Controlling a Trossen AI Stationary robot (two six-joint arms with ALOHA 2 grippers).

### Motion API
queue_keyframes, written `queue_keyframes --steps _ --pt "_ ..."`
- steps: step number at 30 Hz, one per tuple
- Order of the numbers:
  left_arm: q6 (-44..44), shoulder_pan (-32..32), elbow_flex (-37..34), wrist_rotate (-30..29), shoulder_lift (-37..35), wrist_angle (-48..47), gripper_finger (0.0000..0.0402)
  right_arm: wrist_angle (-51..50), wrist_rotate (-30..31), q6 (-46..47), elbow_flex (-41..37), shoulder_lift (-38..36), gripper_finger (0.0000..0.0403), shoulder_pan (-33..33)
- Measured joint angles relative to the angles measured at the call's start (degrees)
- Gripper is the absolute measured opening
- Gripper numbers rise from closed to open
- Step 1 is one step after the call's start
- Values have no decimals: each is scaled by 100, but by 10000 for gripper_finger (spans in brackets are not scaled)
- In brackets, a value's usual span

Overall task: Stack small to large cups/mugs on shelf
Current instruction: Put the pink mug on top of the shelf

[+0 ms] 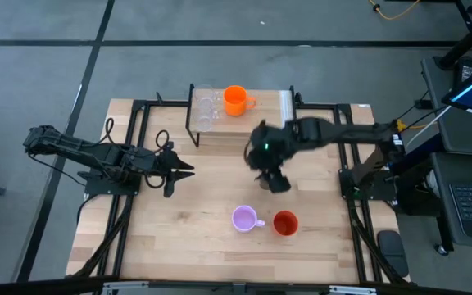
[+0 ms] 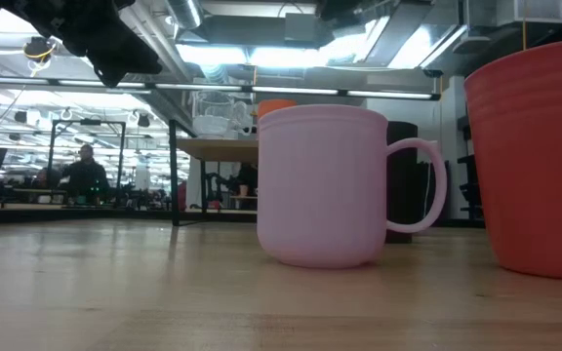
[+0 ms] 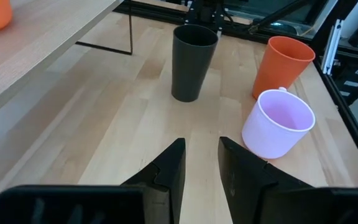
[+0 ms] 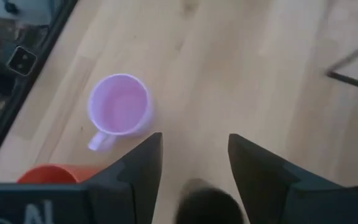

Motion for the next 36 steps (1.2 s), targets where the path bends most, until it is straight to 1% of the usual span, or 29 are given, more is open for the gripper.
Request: queue_keyframes --steps 6,11,17,19,24,30,33,36 --pt "0 1 0 0 0 0 89 1036 17 554 -910 0 185 627" --pt "26 0 0 0 0 2 89 1954 143 891 -1646 0 185 1015" --pt "28 0 0 0 0 2 89 3037 580 1356 -2328 0 185 1316" --pt "28 2 0 0 0 2 89 3201 686 1477 -2463 1 185 1366" --pt "12 0 0 1 0 4 89 3349 763 1645 -2456 260 185 1378" --pt "4 1 0 1 0 26 89 3115 842 1536 -2028 771 185 1376" --pt "0 0 0 0 0 28 89 2678 1248 1455 -1768 997 185 1378" --pt "-2 0 0 1 2 46 89 2508 1362 1349 -1606 1075 185 1376"
